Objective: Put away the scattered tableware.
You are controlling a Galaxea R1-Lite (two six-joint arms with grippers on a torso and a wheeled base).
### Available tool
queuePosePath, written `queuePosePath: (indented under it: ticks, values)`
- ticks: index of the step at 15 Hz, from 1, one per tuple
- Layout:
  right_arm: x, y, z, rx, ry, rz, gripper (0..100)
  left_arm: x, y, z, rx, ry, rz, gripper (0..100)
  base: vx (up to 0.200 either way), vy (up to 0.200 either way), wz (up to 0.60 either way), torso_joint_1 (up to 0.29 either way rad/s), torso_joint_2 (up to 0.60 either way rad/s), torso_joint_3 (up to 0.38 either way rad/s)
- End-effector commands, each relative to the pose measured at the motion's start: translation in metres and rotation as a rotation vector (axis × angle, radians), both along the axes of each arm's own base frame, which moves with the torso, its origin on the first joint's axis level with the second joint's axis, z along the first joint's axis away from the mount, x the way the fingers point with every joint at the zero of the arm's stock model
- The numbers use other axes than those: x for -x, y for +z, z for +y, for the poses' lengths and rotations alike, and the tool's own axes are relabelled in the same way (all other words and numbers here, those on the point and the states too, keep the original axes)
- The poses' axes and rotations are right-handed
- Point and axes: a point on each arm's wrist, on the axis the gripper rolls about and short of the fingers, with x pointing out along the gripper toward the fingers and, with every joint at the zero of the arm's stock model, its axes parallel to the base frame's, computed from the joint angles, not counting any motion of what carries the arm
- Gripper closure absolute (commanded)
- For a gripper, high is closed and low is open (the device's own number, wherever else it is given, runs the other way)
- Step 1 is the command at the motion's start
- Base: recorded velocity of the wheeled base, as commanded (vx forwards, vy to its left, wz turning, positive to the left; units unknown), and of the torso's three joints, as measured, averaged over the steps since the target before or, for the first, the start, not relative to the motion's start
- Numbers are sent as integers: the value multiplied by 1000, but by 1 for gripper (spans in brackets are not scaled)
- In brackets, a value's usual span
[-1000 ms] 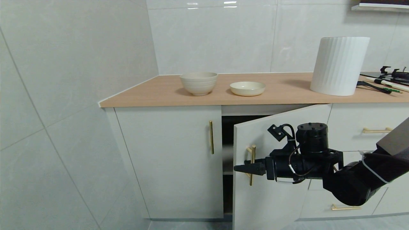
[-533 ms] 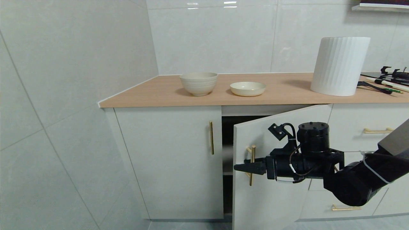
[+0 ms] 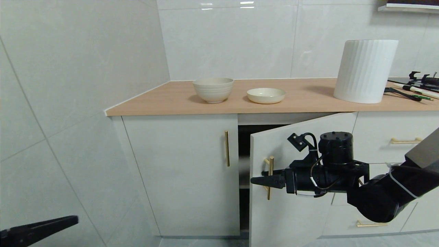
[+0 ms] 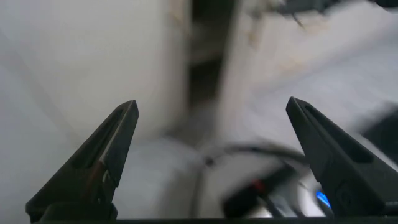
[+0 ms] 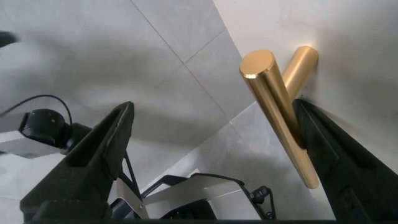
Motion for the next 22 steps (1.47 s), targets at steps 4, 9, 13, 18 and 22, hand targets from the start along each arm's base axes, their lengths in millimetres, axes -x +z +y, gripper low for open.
queuePosePath:
  ticks: [4, 9, 13, 18, 22]
  values:
    - [-1, -7, 2, 11, 1, 21, 0, -130, -47, -57, -2, -267, 204, 0, 0, 0, 0, 0, 0, 0]
    - [-3, -14, 4, 7, 7, 17, 0, -185, -82, -79, 78, -244, 185, 0, 0, 0, 0, 0, 0, 0]
    - [-3, -14, 5, 7, 8, 19, 0, -206, -91, -95, 119, -249, 176, 100, 0, 0, 0, 0, 0, 0]
    - [-6, -18, 6, 1, 6, 13, 0, -264, -127, -118, 186, -249, 63, 100, 0, 0, 0, 0, 0, 0]
    - [-7, -23, 7, 2, 6, 16, 0, -290, -160, -139, 321, -238, 94, 100, 0, 0, 0, 0, 0, 0]
